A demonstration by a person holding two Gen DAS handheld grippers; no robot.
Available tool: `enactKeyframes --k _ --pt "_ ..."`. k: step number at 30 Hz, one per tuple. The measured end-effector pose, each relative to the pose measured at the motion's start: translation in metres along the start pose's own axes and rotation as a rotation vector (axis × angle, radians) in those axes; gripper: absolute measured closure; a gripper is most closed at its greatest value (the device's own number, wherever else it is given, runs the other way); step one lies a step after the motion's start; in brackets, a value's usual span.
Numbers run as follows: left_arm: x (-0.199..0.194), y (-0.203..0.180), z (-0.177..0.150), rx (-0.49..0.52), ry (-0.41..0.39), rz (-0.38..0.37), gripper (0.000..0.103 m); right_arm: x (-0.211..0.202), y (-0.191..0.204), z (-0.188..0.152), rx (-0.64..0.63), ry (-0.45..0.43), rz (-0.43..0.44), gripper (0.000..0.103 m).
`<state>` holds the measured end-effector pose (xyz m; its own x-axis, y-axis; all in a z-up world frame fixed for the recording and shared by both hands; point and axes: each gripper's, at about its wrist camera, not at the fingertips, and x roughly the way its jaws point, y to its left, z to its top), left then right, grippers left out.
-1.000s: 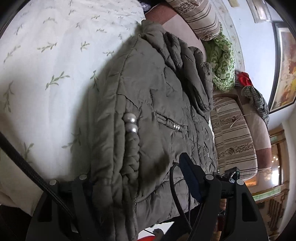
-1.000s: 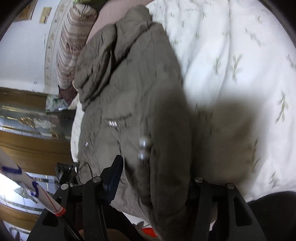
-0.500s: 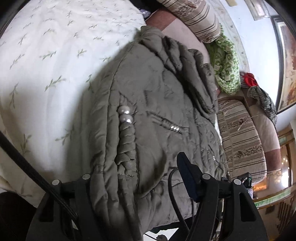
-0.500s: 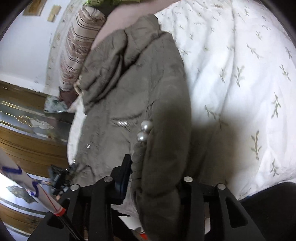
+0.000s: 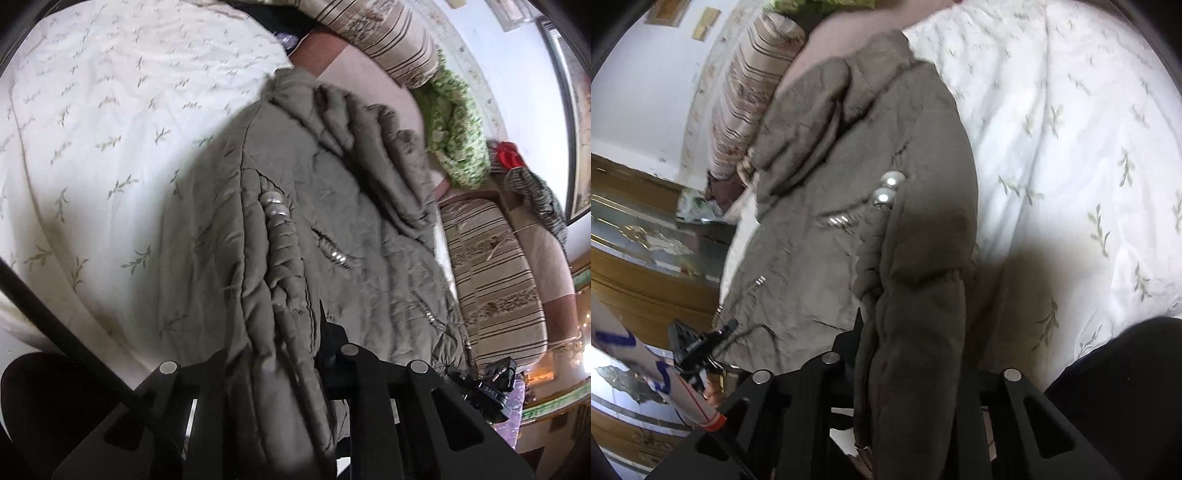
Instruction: Fold large clothes
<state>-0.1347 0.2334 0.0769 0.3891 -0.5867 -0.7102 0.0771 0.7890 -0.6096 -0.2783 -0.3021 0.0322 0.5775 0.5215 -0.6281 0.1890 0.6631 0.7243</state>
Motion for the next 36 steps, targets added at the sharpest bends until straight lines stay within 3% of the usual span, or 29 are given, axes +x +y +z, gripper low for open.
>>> enactKeyframes --k 10,14,18,21,27,36 --pt "-0.041 -0.004 -0.035 -0.015 0.009 0.008 0.087 -0.049 0.018 -0.019 -0.056 0.03 0.057 0.086" --pt "-0.039 -0.004 -0.025 -0.062 0.013 -0.013 0.087 -0.046 0.021 -0.003 -0.02 0.043 0.079 0.086" --pt "-0.047 -0.025 0.012 -0.069 -0.051 -0.088 0.087 -0.052 0.047 0.034 -0.063 -0.007 0.12 0.086" --pt "-0.046 -0.051 0.051 -0.027 -0.097 -0.1 0.086 -0.052 0.071 0.069 -0.116 -0.073 0.122 0.086" --pt "-0.015 -0.096 0.14 0.038 -0.183 -0.024 0.086 -0.027 0.109 0.151 -0.189 -0.204 0.005 0.085" --pt "0.084 -0.121 0.249 0.076 -0.183 0.131 0.085 0.046 0.099 0.272 -0.088 -0.211 -0.123 0.084"
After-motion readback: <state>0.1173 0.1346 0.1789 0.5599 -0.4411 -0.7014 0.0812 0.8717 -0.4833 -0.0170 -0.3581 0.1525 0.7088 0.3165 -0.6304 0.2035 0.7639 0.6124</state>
